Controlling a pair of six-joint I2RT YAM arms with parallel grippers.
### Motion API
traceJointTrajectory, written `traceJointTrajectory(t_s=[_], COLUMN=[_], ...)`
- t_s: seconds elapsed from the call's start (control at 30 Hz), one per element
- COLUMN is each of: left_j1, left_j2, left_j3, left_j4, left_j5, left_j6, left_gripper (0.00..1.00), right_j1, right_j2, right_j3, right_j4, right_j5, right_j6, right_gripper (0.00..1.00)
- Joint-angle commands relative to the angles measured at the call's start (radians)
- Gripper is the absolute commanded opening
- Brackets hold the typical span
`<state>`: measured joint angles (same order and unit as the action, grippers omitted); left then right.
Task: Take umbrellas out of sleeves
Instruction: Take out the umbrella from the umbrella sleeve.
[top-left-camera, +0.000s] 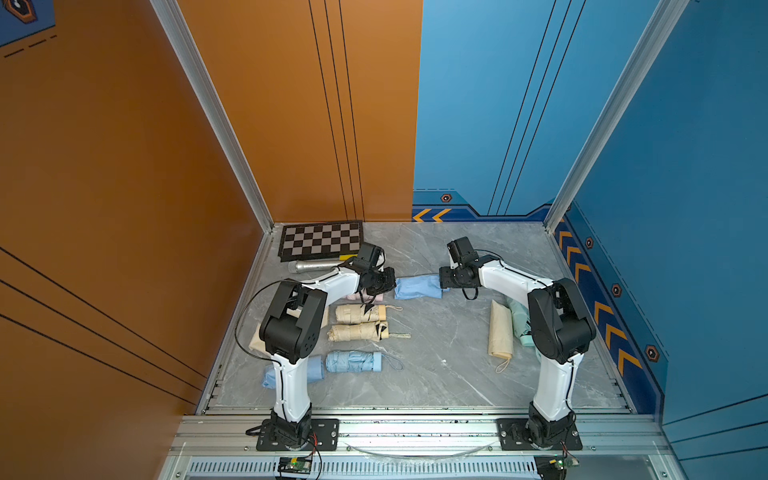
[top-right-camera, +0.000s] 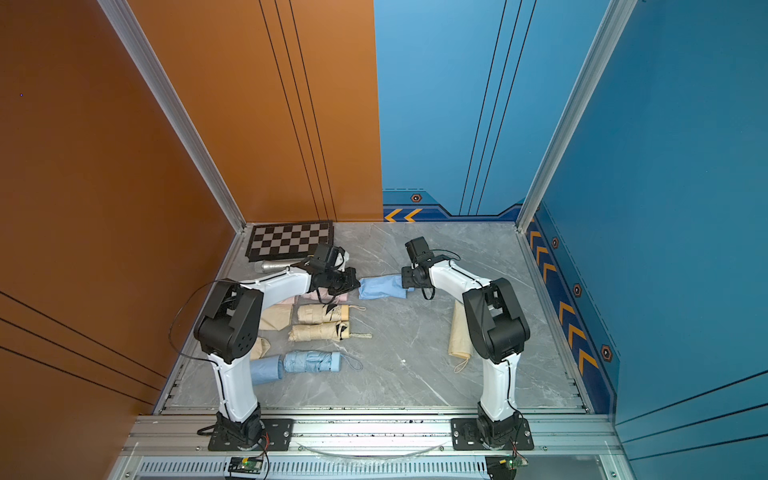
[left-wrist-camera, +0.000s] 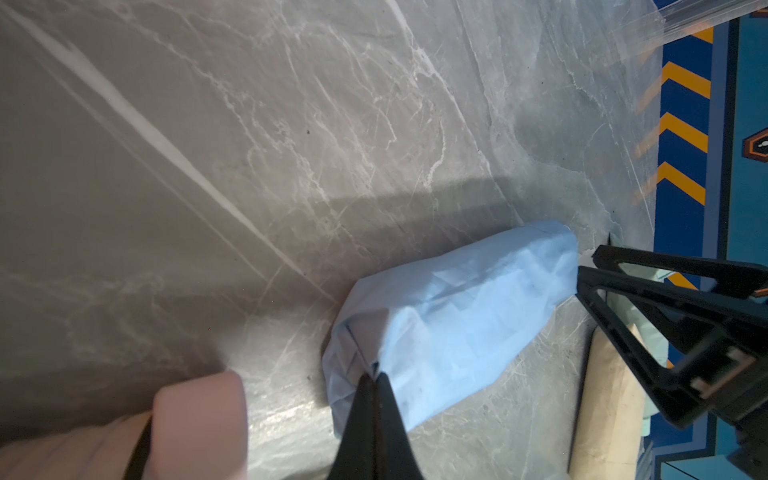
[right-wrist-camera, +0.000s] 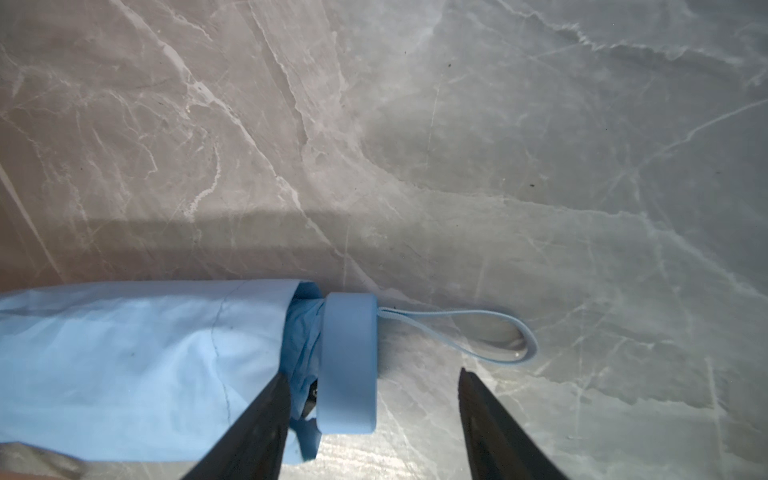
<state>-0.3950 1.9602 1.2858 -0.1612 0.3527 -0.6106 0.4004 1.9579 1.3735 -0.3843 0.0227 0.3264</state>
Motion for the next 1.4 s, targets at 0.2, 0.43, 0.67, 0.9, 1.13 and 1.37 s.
traceJointTrajectory(t_s=[0.2, 0.43, 0.67, 0.9, 1.13, 1.37], left_j1=[-0.008, -0.009, -0.009, -0.008, -0.007, -0.001], left_j2=[0.009, 0.014, 0.016, 0.021, 0.023, 0.022], left_j3=[0.020, 0.027, 0.030, 0.037, 0.038, 0.042], left_j4=[-0.018, -0.018, -0.018, -0.018, -0.018, -0.018], left_j5=[0.023, 0.024, 0.028, 0.029, 0.024, 0.024], left_j6=[0.012, 0.013, 0.014, 0.014, 0.013, 0.012], left_gripper=[0.00, 0.00, 0.00, 0.00, 0.00, 0.00], right_j1=[-0.002, -0.002, -0.035, -0.054, -0.073, -0.087], right_j2=[0.036, 0.077, 0.094, 0.091, 0.089, 0.084], right_j3=[0.031, 0.053, 0.029, 0.010, -0.001, -0.004], right_j4=[-0.042, -0.042, -0.041, -0.038, -0.034, -0.034], right_j5=[-0.021, -0.088, -0.102, -0.107, -0.105, -0.096], right_j6=[0.014, 0.033, 0.070, 0.082, 0.083, 0.079], right_gripper=[0.58, 0.58, 0.38, 0.35, 0.35, 0.35])
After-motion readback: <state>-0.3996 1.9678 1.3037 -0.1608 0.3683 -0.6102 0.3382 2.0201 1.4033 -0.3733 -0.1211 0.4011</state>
